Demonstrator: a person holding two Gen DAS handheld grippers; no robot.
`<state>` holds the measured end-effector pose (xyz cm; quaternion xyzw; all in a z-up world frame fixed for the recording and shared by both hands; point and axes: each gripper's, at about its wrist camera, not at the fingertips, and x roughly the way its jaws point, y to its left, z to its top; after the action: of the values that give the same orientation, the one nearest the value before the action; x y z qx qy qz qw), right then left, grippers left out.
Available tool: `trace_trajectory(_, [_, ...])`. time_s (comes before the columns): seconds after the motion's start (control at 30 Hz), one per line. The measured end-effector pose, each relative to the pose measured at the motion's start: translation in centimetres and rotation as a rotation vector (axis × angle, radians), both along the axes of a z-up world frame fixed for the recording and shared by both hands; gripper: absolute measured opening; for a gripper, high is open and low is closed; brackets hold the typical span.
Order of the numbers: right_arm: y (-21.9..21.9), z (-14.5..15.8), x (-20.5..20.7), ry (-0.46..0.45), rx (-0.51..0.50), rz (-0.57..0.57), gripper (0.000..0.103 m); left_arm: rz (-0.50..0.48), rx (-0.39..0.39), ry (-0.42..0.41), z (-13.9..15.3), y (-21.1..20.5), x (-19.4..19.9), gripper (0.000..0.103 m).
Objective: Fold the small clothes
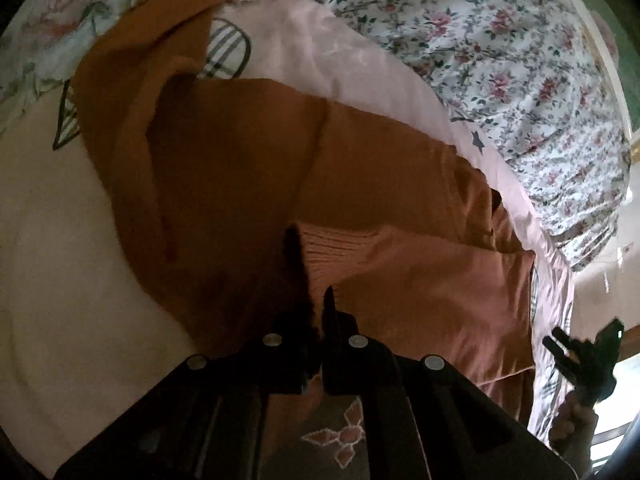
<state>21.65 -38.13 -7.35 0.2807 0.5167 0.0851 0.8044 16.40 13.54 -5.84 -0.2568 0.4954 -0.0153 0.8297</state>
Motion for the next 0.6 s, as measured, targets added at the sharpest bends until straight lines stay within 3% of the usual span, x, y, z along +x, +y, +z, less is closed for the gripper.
trace_trajectory(0.07, [0.5, -0.7, 1.2, 0.009, -0.021, 0.019, 0.057, -0.006, 0.001, -0.004, 0.1, -0.4, -0.1, 0.002])
trace_trajectory(0.27, [2.9, -4.1, 5.2, 0.102, -0.104, 0.123, 0.056, -0.008, 0.015, 0.013, -0.3, -0.3, -0.3, 0.002])
trace_trajectory(0.3, [3.1, -4.2, 5.4, 0.103, -0.11, 0.131, 0.025, -0.009, 0.016, 0.014, -0.3, -0.3, -0.2, 0.002])
trace_trajectory(0.33, [3.0, -4.1, 5.5, 0.098, -0.101, 0.136, 0.007, -0.011, 0.013, 0.015, -0.2, -0.4, -0.1, 0.002])
trace_trajectory(0.47, [0.7, -1.9, 4.7, 0.029, -0.12, 0.073, 0.008, -0.049, 0.012, -0.012, 0.5, -1.8, 0.2, 0.002])
trace_trajectory(0.6, [-0.2, -4.4, 5.1, 0.094, -0.129, 0.069, 0.008, -0.071, 0.052, 0.018, -0.9, -3.2, 1.3, 0.002])
